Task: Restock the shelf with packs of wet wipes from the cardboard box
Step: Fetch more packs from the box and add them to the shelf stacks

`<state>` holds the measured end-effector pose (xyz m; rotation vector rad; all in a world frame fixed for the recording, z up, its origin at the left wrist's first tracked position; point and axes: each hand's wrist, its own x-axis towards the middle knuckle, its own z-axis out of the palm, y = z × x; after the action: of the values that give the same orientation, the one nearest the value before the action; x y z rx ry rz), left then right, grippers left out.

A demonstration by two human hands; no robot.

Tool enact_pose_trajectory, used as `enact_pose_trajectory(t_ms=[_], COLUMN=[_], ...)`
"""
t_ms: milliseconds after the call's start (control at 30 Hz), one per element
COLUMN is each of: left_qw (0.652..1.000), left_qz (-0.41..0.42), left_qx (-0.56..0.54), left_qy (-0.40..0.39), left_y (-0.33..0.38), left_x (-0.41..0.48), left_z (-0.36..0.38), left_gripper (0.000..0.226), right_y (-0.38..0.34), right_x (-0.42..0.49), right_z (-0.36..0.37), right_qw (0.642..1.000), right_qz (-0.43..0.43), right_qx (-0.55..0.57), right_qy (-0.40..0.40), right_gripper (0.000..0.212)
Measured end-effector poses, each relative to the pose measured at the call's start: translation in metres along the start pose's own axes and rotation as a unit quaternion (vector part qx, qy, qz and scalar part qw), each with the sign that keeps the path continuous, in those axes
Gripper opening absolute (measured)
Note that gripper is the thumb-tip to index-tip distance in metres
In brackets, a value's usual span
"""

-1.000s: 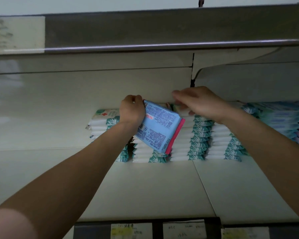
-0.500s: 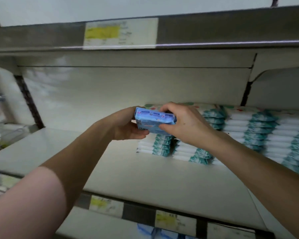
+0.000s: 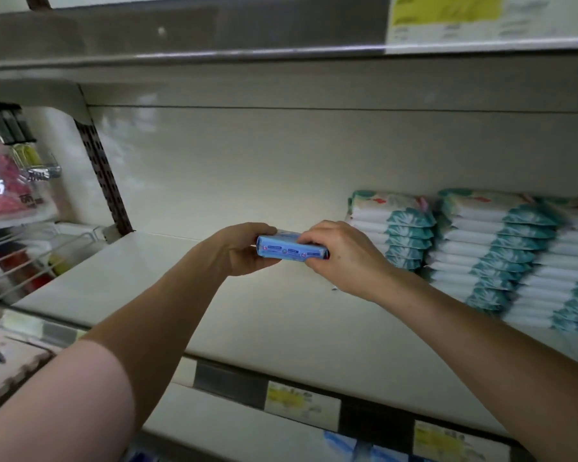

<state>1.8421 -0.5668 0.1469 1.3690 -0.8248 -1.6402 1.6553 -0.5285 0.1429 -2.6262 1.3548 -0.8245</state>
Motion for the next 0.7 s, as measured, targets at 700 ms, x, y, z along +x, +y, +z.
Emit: enact_pose_trajectory(t_ms=[700], left_qw=[0.963], left_qz=[0.060], left_qx=[0.261], left_qy=[-0.017], left_y=[-0.038], left_x=[0.082], left_z=[0.005], left_gripper=[0.052], right_y=[0.023], right_x=[0.021], right_z=[0.078], right_qw=[0.950], right_qz=[0.155], right_qx=[-0.232], right_qy=[-0.143], right_gripper=[0.032])
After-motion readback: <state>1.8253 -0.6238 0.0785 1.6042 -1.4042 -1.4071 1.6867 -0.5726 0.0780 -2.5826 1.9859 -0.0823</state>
